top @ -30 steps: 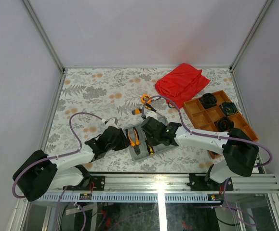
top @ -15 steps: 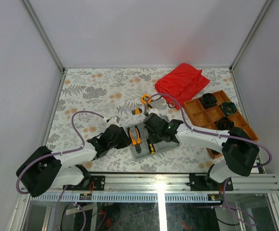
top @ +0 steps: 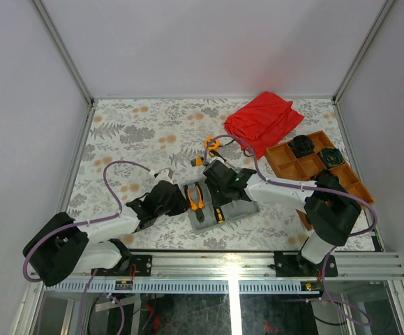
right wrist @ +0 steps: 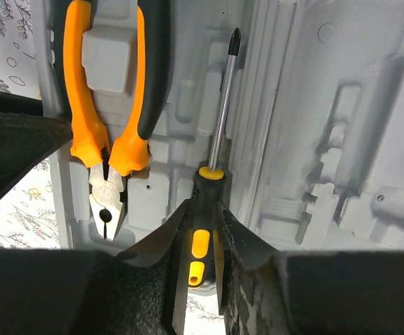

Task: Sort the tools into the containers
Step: Place the screwdriver in the storage box.

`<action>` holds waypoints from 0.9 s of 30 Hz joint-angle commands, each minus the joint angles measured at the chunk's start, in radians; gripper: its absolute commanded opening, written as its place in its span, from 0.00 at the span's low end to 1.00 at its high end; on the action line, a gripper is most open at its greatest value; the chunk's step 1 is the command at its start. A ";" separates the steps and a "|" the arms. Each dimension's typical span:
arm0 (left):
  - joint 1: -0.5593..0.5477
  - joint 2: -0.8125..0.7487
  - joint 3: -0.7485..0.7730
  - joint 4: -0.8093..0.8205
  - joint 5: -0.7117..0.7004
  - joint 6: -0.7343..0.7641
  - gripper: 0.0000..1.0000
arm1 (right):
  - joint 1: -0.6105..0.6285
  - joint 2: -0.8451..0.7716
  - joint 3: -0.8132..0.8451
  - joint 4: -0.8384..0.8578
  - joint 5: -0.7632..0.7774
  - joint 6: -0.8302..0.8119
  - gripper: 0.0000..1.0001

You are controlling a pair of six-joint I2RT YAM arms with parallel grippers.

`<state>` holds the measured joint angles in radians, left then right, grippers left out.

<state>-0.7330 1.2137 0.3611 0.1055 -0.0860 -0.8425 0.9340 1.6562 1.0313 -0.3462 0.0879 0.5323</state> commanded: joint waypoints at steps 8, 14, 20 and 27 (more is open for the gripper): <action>0.007 -0.018 -0.021 -0.071 -0.017 0.026 0.22 | -0.002 0.054 0.069 -0.032 -0.003 -0.011 0.24; 0.007 -0.017 -0.022 -0.073 -0.015 0.029 0.22 | -0.002 0.089 0.078 -0.044 -0.021 -0.009 0.24; 0.008 -0.019 -0.020 -0.079 -0.015 0.033 0.22 | -0.002 0.123 0.102 -0.115 -0.012 -0.001 0.15; 0.007 -0.021 -0.014 -0.091 -0.021 0.051 0.21 | 0.001 0.177 0.121 -0.180 -0.029 0.005 0.02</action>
<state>-0.7319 1.1973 0.3603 0.0830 -0.0864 -0.8326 0.9310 1.7847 1.1500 -0.4511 0.0872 0.5339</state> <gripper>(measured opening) 0.218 0.168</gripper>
